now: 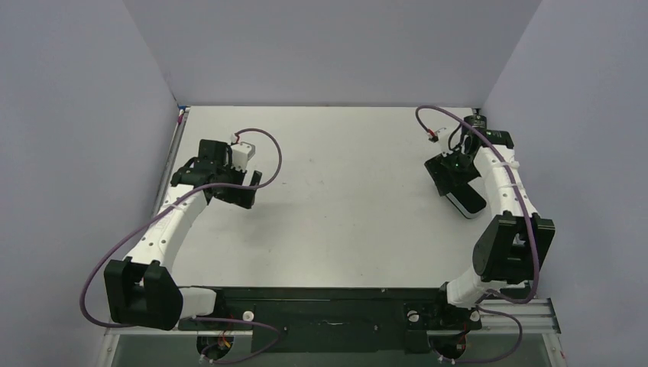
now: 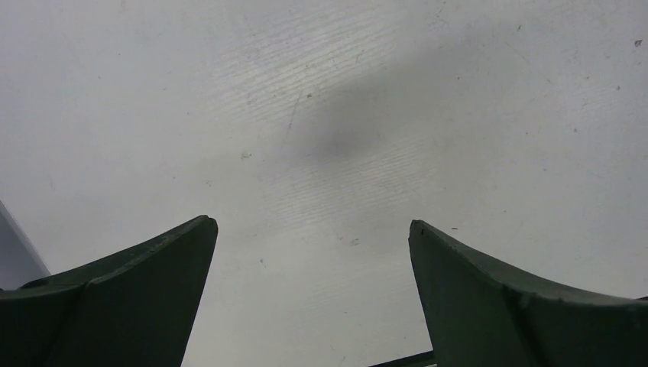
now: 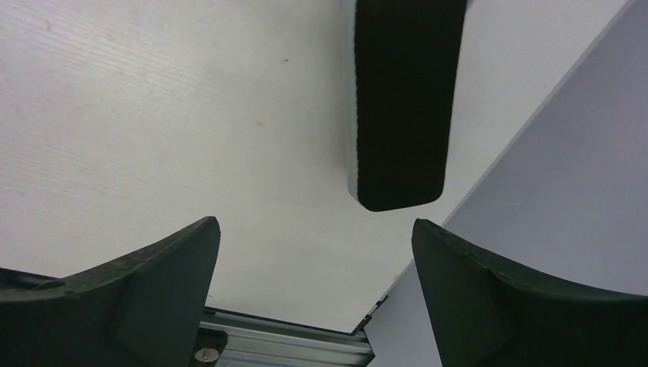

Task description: Open the umbrella

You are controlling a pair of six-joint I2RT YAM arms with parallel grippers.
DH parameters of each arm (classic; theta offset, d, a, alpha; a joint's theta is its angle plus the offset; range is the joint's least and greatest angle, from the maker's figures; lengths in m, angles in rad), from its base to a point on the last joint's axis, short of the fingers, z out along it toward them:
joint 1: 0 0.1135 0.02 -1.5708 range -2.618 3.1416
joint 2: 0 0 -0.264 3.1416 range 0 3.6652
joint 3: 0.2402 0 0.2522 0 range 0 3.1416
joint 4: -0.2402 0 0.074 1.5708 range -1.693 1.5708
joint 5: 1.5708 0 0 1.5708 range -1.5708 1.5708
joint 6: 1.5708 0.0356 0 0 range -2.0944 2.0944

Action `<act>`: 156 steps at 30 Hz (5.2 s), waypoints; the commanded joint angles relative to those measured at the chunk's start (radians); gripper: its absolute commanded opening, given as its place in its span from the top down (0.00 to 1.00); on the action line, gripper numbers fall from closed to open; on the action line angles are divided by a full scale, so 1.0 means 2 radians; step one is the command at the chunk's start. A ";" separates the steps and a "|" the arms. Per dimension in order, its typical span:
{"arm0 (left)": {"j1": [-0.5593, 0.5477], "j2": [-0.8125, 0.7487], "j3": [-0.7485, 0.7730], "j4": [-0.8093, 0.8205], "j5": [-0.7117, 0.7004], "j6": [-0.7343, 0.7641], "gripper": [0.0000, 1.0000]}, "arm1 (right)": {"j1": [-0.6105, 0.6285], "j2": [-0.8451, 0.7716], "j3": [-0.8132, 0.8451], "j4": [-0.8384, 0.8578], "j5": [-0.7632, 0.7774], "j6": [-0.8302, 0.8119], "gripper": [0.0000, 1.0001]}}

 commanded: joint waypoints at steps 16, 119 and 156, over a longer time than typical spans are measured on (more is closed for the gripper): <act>-0.002 0.060 0.053 -0.002 0.072 0.011 0.03 | -0.099 0.264 0.233 -0.126 -0.034 -0.086 0.08; -0.232 -0.117 -0.306 0.488 0.140 -0.013 0.44 | 0.304 0.211 -0.039 0.342 -0.260 0.475 0.27; -0.285 0.135 -0.316 0.745 0.059 0.007 0.62 | 0.266 0.204 -0.106 0.289 -0.246 0.428 1.00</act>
